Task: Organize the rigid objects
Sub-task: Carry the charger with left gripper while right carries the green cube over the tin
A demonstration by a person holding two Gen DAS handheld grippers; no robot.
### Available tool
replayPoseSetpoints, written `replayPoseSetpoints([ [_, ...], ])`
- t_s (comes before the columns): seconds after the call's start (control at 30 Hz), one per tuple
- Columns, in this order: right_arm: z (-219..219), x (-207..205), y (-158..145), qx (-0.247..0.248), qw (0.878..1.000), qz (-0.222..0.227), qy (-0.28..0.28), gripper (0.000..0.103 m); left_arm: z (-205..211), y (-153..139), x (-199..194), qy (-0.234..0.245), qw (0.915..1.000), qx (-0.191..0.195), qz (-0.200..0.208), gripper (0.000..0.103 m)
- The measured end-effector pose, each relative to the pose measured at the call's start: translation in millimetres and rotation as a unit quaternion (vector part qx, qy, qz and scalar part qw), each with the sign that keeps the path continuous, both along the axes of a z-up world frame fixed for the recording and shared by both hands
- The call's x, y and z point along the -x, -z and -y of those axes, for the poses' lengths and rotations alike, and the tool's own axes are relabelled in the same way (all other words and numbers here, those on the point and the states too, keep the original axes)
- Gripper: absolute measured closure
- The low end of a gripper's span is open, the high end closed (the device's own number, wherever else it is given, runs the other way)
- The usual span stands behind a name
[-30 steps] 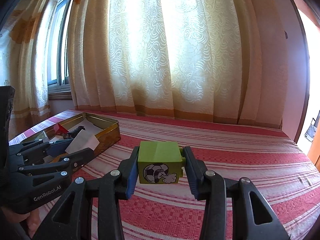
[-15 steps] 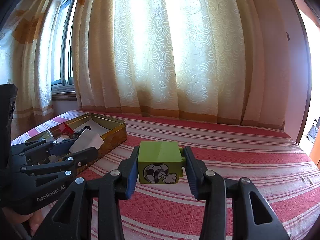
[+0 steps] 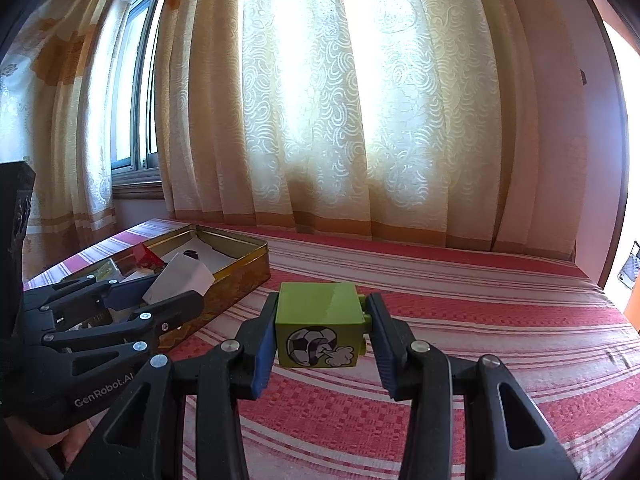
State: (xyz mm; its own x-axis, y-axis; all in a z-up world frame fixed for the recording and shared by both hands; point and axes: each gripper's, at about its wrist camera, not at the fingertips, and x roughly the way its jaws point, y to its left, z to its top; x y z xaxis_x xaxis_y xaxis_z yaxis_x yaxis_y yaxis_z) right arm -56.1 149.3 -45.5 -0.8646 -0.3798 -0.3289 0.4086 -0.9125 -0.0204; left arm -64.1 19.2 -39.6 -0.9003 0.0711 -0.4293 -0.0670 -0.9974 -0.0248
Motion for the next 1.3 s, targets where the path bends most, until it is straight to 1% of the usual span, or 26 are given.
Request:
replayPoseSetpoints([
  [0.53, 21, -7, 1, 0.002, 1.0, 0.011, -0.018, 0.058, 12, -3, -14, -0.005, 0.9999, -0.004, -0.011, 0.066],
  [1.3, 48, -17, 1, -0.012, 0.999, 0.008, -0.038, 0.058, 37, -3, -25, -0.019, 0.9995, -0.015, -0.022, 0.066],
])
